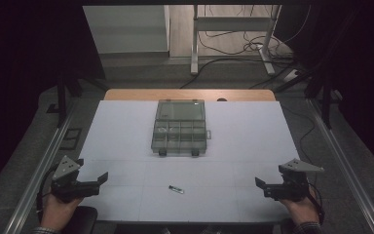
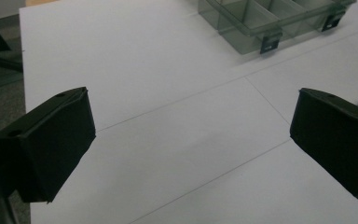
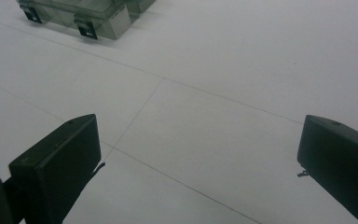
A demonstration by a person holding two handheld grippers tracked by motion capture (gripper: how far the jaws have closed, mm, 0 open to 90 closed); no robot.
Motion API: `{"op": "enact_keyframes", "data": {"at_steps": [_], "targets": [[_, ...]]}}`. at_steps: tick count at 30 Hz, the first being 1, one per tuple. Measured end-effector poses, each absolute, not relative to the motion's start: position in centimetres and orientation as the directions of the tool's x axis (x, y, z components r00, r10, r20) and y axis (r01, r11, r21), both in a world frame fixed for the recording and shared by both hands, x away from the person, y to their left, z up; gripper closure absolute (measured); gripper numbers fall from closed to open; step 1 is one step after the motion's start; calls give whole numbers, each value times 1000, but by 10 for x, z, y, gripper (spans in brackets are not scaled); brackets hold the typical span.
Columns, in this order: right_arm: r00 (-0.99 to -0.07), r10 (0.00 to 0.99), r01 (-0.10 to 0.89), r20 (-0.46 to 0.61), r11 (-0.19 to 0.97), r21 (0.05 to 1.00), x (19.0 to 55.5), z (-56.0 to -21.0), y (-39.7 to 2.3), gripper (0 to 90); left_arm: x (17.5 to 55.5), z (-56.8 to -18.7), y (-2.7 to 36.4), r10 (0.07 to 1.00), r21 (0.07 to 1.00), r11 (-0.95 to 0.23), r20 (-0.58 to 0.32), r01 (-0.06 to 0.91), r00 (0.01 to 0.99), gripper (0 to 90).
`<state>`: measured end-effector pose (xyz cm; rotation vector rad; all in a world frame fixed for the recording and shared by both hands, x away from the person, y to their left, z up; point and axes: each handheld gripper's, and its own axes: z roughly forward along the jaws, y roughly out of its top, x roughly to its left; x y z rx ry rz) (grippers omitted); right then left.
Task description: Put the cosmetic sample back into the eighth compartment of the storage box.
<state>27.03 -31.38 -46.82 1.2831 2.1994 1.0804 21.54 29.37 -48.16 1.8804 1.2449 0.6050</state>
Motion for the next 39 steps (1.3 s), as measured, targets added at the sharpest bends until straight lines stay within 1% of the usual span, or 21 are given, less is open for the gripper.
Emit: {"op": "enact_keyframes", "data": {"at_steps": [5,9,16,23,28,39], "targets": [[-512,858,579,46,305,757,271,-469,-312,0,216,-482,293,906,811,-223,-32,541,422,29],[-505,861,584,60,291,758,271,-469,-313,0,216,-482,293,905,809,-225,-33,544,423,35],[-508,858,595,73,289,750,273,-470,-313,0,217,-482,297,907,810,-196,-65,552,417,35],[-528,846,588,78,298,752,273,-469,-313,0,217,-483,298,906,813,-185,-76,552,417,35],[-555,831,563,44,336,755,274,-469,-308,0,218,-483,300,907,813,-168,-94,558,410,36],[-602,798,544,29,382,747,279,-470,-296,0,218,-483,300,906,813,-170,-94,557,413,39]]}}
